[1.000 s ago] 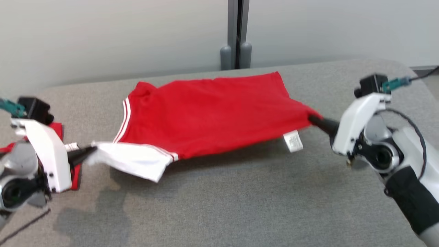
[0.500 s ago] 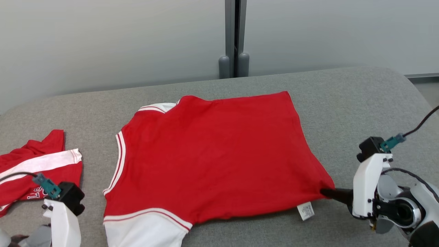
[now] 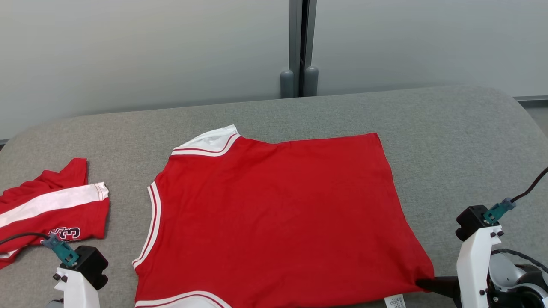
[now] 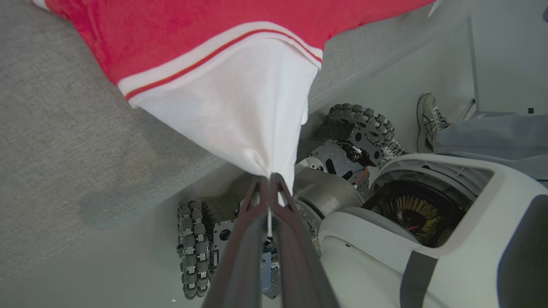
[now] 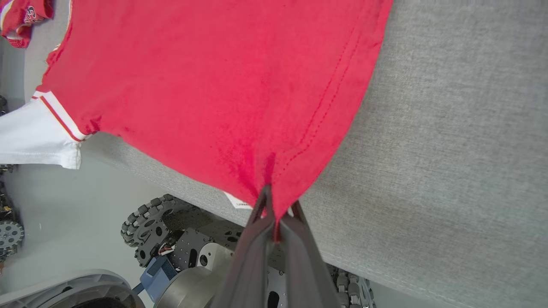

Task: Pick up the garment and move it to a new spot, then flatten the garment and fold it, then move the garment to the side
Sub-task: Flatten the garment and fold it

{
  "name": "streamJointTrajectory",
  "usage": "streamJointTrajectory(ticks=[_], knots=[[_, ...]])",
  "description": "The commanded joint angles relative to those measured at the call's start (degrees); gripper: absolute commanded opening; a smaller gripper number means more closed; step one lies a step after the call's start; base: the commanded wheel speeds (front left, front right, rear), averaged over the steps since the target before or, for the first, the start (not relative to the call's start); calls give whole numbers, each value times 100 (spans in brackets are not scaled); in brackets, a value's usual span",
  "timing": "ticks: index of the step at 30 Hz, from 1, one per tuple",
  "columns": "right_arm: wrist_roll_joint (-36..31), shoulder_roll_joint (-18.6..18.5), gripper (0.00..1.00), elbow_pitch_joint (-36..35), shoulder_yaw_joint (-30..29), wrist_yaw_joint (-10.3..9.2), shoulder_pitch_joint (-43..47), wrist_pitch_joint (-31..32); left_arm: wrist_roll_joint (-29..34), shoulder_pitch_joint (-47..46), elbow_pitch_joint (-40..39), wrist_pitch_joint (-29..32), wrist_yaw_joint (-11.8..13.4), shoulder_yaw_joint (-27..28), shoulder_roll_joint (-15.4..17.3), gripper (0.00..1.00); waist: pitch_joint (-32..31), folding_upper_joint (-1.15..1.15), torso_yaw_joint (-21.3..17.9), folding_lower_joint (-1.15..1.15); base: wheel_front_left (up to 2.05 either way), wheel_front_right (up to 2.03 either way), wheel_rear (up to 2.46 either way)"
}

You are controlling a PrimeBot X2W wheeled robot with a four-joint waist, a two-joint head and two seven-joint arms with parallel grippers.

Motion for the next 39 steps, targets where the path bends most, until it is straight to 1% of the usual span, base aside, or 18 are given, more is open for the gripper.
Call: streamJointTrajectory(ticks=[1,9,10,16,21,29,33,39], knots=[[-148,96,0,-115,-182,2,112,143,-19,3,32,15,20,44,-16,0,22,0,-8,0,0,0,0],[-915,995,0,-745,-1242,2,280,928,-90,-350,256,126,-65,278,21,0,196,0,-30,0,0,0,0],[-915,995,0,-745,-1242,2,280,928,-90,-350,256,126,-65,278,21,0,196,0,-30,0,0,0,0],[-1268,1585,0,-1005,-1760,2,3,1323,-96,-795,610,330,-94,517,-84,0,377,0,-61,0,0,0,0],[-1547,1965,0,-1060,-2146,2,-242,1496,48,-1129,938,585,-80,581,-171,0,546,0,-111,0,0,0,0],[-1924,2260,0,-1001,-2655,2,-465,1439,154,-1396,1400,734,-200,649,-254,0,744,0,-194,0,0,0,0],[-1964,2383,0,-1024,-2735,2,-560,1309,204,-1517,1533,718,-265,710,-341,0,852,0,-228,0,0,0,0],[-2032,2475,0,-916,-2749,2,-781,1155,436,-1827,1876,698,-392,770,-601,0,1075,0,-268,0,0,0,0]])
